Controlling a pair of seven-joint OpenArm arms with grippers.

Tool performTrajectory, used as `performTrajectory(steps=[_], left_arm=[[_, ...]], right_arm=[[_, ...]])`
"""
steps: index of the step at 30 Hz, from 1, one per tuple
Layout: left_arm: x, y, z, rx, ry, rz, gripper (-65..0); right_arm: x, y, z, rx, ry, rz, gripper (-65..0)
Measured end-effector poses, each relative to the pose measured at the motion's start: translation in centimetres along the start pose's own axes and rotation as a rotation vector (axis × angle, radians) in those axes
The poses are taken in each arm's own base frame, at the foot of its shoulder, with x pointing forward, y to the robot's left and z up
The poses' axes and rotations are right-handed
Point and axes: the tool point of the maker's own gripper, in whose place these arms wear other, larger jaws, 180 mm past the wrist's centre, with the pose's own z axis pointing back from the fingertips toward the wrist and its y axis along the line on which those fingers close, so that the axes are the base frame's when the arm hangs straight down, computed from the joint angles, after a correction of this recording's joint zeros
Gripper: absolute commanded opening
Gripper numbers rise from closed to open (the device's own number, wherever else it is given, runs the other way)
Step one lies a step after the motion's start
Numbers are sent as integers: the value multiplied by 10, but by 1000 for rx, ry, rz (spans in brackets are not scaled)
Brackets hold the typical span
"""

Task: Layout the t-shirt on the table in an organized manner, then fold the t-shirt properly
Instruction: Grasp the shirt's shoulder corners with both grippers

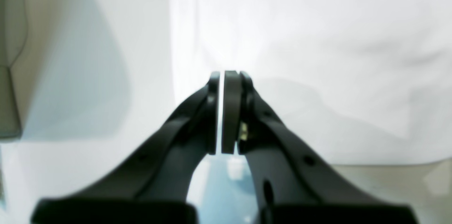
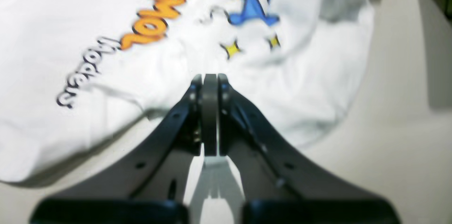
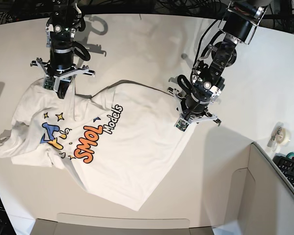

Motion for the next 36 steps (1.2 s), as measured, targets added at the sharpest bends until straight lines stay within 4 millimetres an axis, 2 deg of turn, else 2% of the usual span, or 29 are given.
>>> performTrajectory(steps=[4,6,9,12,16,19,21,24,26,32,36], left_arm=[[-13,8,-5,19,37,3,-650],[-9,7,-2,17,24,4,-650],[9,4,5,9,-25,6,-650],[20,5,8,13,-58,3,-650],[11,7,6,16,-32,3,-650],[7,5,5,12,-22,2,-650],[3,6,2,14,-9,2,-650],[-15,5,-5,13,29,3,-650],[-24,6,-11,29,9,2,-650],[-43,20,-19,45,15,-16,-650],[-52,37,-17,79,28,-29,-650]], right_arm=[[-22,-11,2,-36,56,-22,-650],[-27,-33,1,-95,67,-24,-650],[-19,-59,-5,-179,41,-40,-650],[-25,-55,-18,-175,60,-69,-650],[-36,-49,-35,-158,92,-80,-650],[-47,-46,-34,-157,120,-75,-650],[-54,-35,-33,-123,139,-63,-650],[-67,-22,-27,-86,170,-52,-650],[-70,-20,-28,-80,166,-42,-650],[-73,-45,-30,-79,159,60,-650],[-81,-64,-18,-93,161,125,-650]])
